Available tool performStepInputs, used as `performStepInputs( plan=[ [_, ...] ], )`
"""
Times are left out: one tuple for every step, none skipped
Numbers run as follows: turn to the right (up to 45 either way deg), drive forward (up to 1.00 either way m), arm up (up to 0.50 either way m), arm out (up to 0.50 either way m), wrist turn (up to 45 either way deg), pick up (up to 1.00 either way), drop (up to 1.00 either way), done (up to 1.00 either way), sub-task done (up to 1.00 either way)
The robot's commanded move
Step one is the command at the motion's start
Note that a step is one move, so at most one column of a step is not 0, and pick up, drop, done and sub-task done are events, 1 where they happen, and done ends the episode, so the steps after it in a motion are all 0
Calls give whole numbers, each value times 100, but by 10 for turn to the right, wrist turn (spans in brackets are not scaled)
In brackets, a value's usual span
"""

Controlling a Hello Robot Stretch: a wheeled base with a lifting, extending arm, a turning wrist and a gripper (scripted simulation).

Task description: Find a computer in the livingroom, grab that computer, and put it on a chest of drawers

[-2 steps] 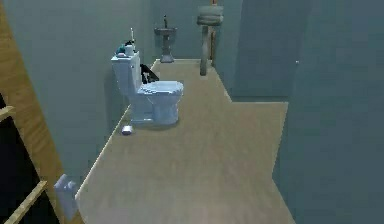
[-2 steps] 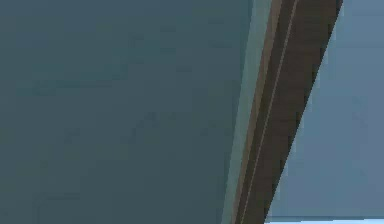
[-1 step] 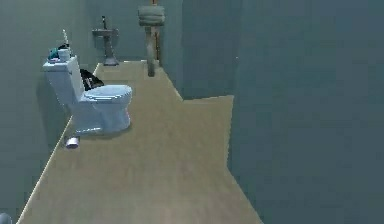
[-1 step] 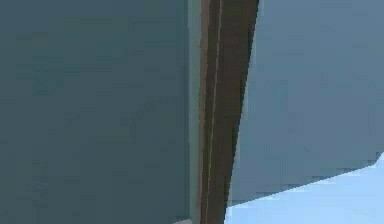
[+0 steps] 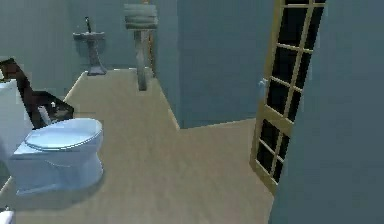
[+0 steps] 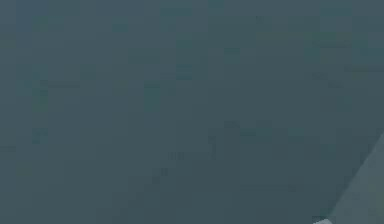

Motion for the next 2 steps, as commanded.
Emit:
performStepInputs(
  plan=[
    [0, 70, 0, 0, 0, 0, 0, 0, 0],
    [60, 0, 0, 0, 0, 0, 0, 0, 0]
  ],
)
